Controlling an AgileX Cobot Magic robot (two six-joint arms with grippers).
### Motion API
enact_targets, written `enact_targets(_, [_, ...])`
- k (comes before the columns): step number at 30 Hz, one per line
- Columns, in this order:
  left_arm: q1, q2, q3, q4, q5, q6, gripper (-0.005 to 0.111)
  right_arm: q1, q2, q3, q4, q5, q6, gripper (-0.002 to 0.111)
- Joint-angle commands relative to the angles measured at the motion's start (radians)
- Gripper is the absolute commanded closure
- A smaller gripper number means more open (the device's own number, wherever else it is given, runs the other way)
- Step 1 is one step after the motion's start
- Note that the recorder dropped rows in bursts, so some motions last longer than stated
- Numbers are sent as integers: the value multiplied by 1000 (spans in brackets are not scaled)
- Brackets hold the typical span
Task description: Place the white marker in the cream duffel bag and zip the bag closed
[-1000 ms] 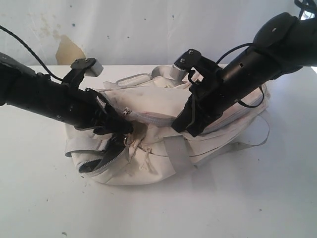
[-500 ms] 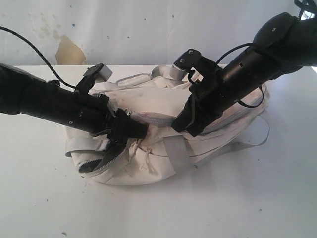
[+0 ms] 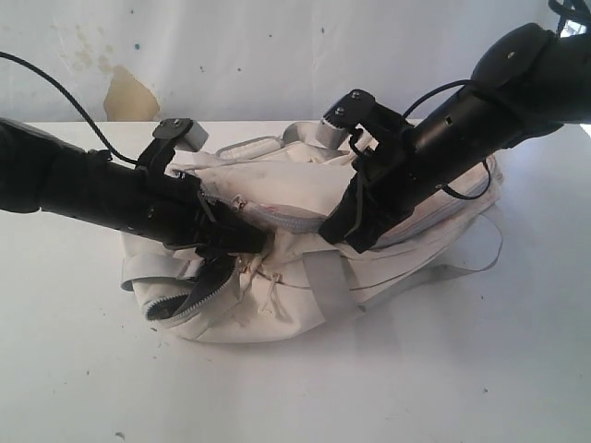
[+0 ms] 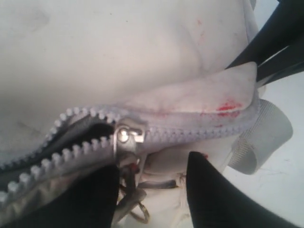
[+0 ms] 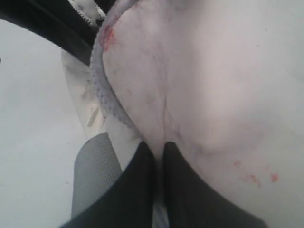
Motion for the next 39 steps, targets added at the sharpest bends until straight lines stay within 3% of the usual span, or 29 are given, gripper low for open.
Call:
enact_targets(1, [-2, -1, 0, -20, 10, 0, 64, -8, -1, 1, 8, 0, 6, 108])
enact_targets(7, [-2, -1, 0, -3, 38, 1, 106, -8, -1, 1, 8, 0, 6, 108])
enact_targets(13, [-2, -24, -4, 34, 61, -29, 107, -8, -1, 1, 8, 0, 6, 108])
enact_targets(24, [-2, -111, -93, 566, -5, -438, 107, -8, -1, 1, 6, 0, 6, 108])
enact_targets(34, [0, -151, -95, 888, -165, -641, 107, -8, -1, 1, -61, 18, 6, 108])
enact_targets(39, [27, -151, -95, 937, -223, -674, 107, -8, -1, 1, -106, 18, 6, 108])
